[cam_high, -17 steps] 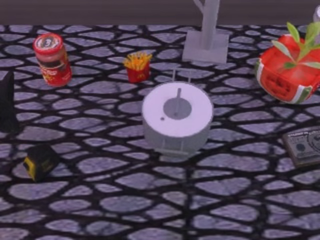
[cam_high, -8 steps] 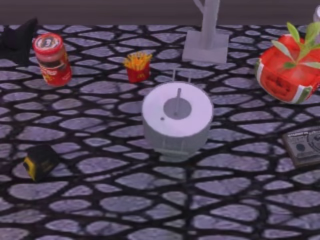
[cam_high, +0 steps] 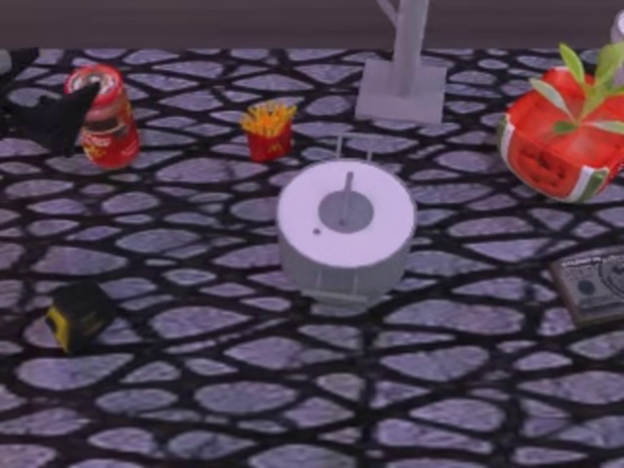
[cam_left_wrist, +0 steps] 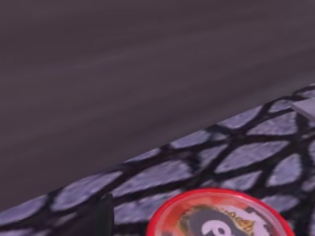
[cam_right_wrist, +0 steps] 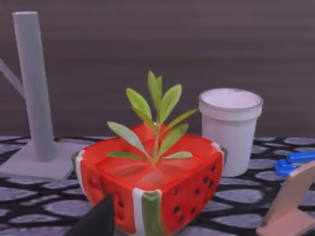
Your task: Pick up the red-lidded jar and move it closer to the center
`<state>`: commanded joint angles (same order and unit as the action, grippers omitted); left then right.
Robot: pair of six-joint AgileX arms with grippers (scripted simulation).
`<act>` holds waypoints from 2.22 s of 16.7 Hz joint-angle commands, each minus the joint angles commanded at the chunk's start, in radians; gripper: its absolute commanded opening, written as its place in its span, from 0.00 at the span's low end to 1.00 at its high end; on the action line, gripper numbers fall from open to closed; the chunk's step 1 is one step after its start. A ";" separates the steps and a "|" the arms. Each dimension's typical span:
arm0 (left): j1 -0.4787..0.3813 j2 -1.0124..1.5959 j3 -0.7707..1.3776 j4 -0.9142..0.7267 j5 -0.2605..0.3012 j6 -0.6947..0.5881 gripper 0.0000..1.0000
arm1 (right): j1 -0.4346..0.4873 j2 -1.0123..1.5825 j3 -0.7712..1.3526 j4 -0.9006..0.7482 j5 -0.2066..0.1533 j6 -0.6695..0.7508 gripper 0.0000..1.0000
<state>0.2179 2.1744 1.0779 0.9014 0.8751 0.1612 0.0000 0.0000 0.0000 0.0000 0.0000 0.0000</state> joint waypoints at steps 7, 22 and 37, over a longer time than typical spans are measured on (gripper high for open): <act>0.031 0.308 0.154 0.129 0.124 0.023 1.00 | 0.000 0.000 0.000 0.000 0.000 0.000 1.00; -0.050 0.406 0.310 0.095 0.053 -0.006 1.00 | 0.000 0.000 0.000 0.000 0.000 0.000 1.00; -0.058 0.414 0.324 0.091 0.045 -0.009 0.25 | 0.000 0.000 0.000 0.000 0.000 0.000 1.00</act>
<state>0.1602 2.5889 1.4020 0.9924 0.9203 0.1522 0.0000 0.0000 0.0000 0.0000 0.0000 0.0000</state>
